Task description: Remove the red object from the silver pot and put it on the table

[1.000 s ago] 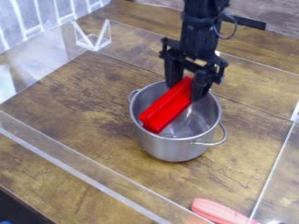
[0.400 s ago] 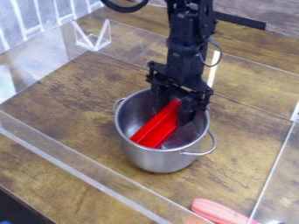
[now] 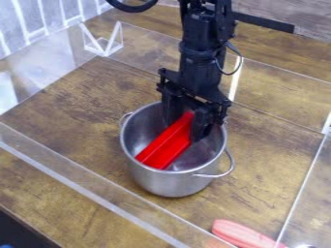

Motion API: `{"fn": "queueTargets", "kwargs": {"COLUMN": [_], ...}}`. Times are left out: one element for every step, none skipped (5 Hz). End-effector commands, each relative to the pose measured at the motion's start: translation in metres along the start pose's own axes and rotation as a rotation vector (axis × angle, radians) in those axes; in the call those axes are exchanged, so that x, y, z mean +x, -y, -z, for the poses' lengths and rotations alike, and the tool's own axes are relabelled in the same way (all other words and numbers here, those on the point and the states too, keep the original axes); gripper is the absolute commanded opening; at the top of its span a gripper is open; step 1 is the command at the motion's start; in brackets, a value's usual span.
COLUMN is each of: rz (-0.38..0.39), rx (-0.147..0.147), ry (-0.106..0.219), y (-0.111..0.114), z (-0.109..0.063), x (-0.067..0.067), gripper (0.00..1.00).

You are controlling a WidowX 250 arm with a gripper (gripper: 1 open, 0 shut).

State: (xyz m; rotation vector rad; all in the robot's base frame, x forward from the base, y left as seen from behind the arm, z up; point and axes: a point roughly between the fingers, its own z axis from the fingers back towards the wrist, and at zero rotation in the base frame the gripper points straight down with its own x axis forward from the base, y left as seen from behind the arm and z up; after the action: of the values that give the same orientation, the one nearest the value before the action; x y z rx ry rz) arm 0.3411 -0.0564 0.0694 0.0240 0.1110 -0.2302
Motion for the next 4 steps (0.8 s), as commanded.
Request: {"fn": "queueTargets", "kwargs": {"rz": [-0.052, -0.089, -0.128, -0.064], "rx": [-0.001, -0.007, -0.01, -0.011], "ry": [0.089, 0.075, 0.075, 0.072], "y": [-0.014, -0.019, -0.019, -0.005], "z": [-0.032, -0.034, -0.041, -0.033], "x": [0.007, 0.01, 0.01, 0.013], "gripper": [0.0, 0.0, 0.0, 0.0]}}
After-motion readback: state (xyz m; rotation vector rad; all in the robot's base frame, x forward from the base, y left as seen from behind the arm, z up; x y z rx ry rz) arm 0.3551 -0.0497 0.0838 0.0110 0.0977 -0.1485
